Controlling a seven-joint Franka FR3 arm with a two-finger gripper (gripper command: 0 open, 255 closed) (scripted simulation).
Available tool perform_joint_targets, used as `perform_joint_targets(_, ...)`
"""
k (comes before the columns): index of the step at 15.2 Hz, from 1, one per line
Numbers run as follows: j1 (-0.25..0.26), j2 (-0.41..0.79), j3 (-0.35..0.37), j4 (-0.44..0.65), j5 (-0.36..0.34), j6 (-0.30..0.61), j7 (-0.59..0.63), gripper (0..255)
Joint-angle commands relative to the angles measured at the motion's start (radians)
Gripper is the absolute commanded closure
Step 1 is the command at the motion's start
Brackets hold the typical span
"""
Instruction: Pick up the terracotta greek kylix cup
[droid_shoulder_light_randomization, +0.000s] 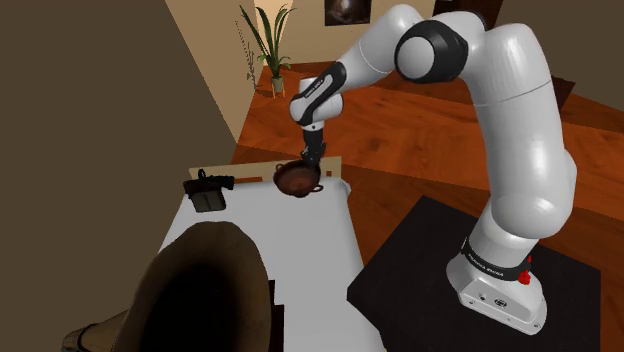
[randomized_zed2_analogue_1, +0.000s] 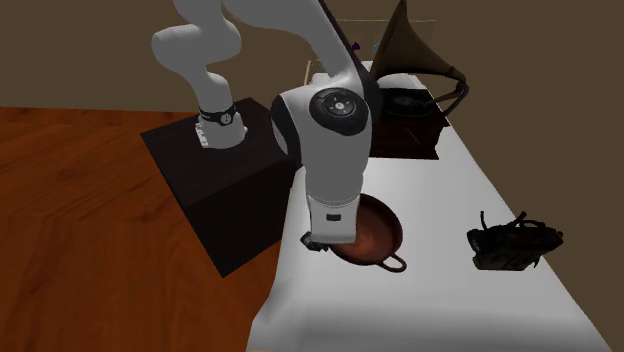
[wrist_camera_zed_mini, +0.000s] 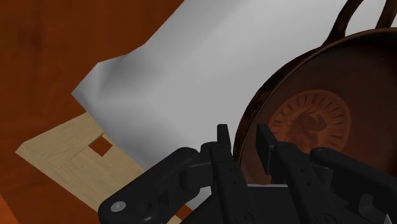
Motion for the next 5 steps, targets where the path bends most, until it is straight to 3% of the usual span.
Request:
perform_joint_targets(1,0.001,-0.017,-0.002,0.0,-0.003,-0.017,0.003,255)
perform_joint_targets(5,0.002,-0.035,-0.004,0.004,-0.007,-0.038,0.007,255)
